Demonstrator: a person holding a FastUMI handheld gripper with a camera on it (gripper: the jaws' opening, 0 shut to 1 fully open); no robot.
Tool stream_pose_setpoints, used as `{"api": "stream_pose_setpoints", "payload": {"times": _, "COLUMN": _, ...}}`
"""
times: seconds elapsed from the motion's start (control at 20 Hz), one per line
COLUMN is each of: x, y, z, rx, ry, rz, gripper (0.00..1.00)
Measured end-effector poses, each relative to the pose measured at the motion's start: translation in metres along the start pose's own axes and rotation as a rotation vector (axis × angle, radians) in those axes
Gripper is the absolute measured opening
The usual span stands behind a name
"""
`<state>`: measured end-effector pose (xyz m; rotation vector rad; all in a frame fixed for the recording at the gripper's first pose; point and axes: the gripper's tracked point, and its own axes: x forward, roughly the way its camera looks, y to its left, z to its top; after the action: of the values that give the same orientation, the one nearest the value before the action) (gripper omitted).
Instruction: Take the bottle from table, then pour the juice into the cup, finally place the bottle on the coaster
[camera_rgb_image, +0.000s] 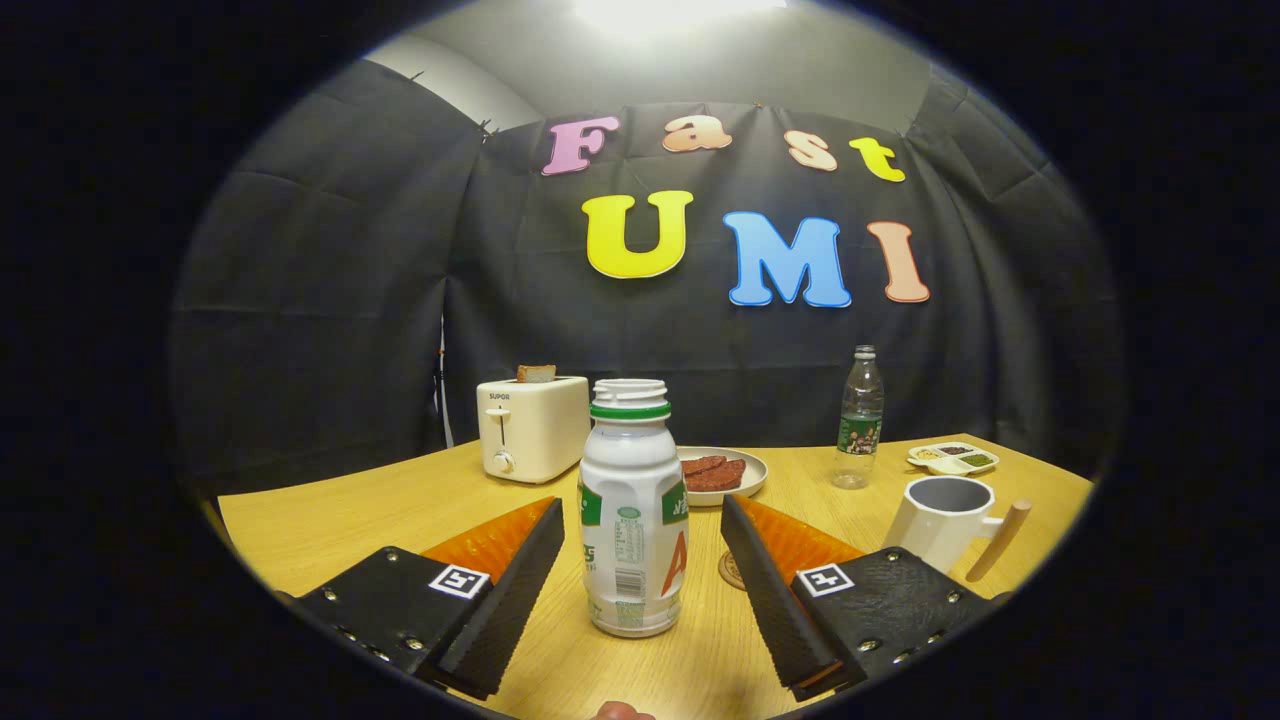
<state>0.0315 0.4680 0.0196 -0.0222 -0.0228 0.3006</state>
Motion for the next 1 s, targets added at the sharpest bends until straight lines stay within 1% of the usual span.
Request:
{"api": "stream_pose_setpoints", "payload": {"times": 0.2, "x": 0.023, "y": 0.003, "z": -0.017, "rx": -0.039, "ry": 0.060, "rz": 0.034, "gripper": 0.96}}
{"api": "stream_pose_setpoints", "payload": {"times": 0.35, "x": 0.036, "y": -0.005, "z": -0.028, "rx": -0.136, "ry": 0.087, "rz": 0.004, "gripper": 0.96}}
{"api": "stream_pose_setpoints", "payload": {"times": 0.4, "x": 0.038, "y": -0.005, "z": -0.029, "rx": -0.148, "ry": 0.091, "rz": -0.004, "gripper": 0.96}}
{"api": "stream_pose_setpoints", "payload": {"times": 0.5, "x": 0.043, "y": -0.006, "z": -0.029, "rx": -0.137, "ry": 0.094, "rz": -0.016, "gripper": 0.96}}
{"api": "stream_pose_setpoints", "payload": {"times": 0.6, "x": 0.046, "y": 0.001, "z": -0.034, "rx": -0.082, "ry": 0.105, "rz": -0.001, "gripper": 0.96}}
{"api": "stream_pose_setpoints", "payload": {"times": 0.65, "x": 0.047, "y": 0.008, "z": -0.033, "rx": -0.056, "ry": 0.104, "rz": 0.011, "gripper": 0.93}}
{"api": "stream_pose_setpoints", "payload": {"times": 0.7, "x": 0.041, "y": 0.016, "z": -0.032, "rx": -0.031, "ry": 0.095, "rz": 0.050, "gripper": 0.83}}
{"api": "stream_pose_setpoints", "payload": {"times": 0.75, "x": 0.043, "y": 0.024, "z": -0.032, "rx": -0.019, "ry": 0.092, "rz": 0.076, "gripper": 0.75}}
{"api": "stream_pose_setpoints", "payload": {"times": 0.85, "x": 0.036, "y": 0.024, "z": -0.031, "rx": -0.016, "ry": 0.092, "rz": 0.078, "gripper": 0.75}}
{"api": "stream_pose_setpoints", "payload": {"times": 0.9, "x": 0.036, "y": 0.022, "z": -0.030, "rx": -0.016, "ry": 0.091, "rz": 0.063, "gripper": 0.73}}
{"api": "stream_pose_setpoints", "payload": {"times": 0.95, "x": 0.033, "y": 0.020, "z": -0.031, "rx": -0.020, "ry": 0.092, "rz": 0.046, "gripper": 0.73}}
{"api": "stream_pose_setpoints", "payload": {"times": 1.0, "x": 0.033, "y": 0.015, "z": -0.030, "rx": -0.020, "ry": 0.093, "rz": 0.018, "gripper": 0.70}}
